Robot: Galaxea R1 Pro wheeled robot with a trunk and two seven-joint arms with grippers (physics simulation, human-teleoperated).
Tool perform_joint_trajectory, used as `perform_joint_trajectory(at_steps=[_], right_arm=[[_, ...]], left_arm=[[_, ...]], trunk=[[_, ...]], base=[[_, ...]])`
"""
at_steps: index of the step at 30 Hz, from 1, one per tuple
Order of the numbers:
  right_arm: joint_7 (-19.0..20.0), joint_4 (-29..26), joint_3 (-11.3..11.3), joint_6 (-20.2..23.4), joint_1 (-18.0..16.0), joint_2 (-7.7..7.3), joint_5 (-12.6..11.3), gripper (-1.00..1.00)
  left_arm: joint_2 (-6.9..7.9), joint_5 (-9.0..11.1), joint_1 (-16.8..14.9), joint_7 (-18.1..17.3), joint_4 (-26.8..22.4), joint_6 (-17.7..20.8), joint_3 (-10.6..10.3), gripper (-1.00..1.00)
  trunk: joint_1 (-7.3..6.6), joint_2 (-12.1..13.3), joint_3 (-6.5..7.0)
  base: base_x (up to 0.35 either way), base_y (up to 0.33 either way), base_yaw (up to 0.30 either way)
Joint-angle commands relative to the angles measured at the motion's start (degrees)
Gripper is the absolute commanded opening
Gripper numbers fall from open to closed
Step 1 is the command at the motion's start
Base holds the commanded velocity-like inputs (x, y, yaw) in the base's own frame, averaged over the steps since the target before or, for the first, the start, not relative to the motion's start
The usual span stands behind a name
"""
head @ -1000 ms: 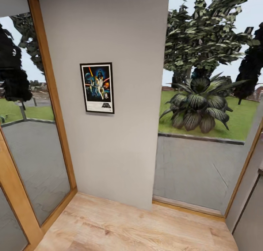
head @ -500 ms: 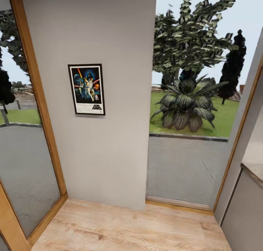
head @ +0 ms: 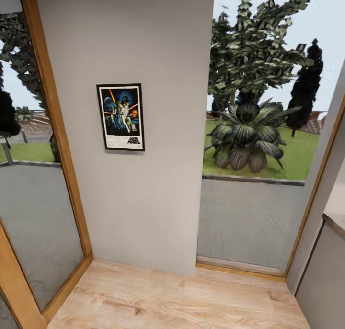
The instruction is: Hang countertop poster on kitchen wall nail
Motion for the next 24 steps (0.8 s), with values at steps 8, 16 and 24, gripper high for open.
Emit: perform_joint_trajectory(at_steps=[8, 16, 24], right_arm=[[0.3, 0.1, -0.4, -0.1, 0.0, 0.02, 0.5, 1.00], [0.3, 0.1, -0.4, 0.1, 0.0, -0.02, 0.5, 1.00], [0.3, 0.1, -0.4, 0.1, 0.0, -0.01, 0.6, 1.00]], left_arm=[[0.00, 0.6, 0.0, -0.4, 0.1, 0.1, 0.0, 1.00], [0.00, 0.6, 0.0, -0.4, 0.1, 0.1, 0.0, 1.00], [0.00, 0.6, 0.0, -0.4, 0.1, 0.1, 0.0, 1.00]], trunk=[[0.02, 0.0, 0.00], [0.02, 0.0, -0.45], [0.02, 0.0, -1.13]], base=[[0.000, 0.049, 0.000], [0.000, 0.002, 0.000], [0.000, 0.000, 0.000]])
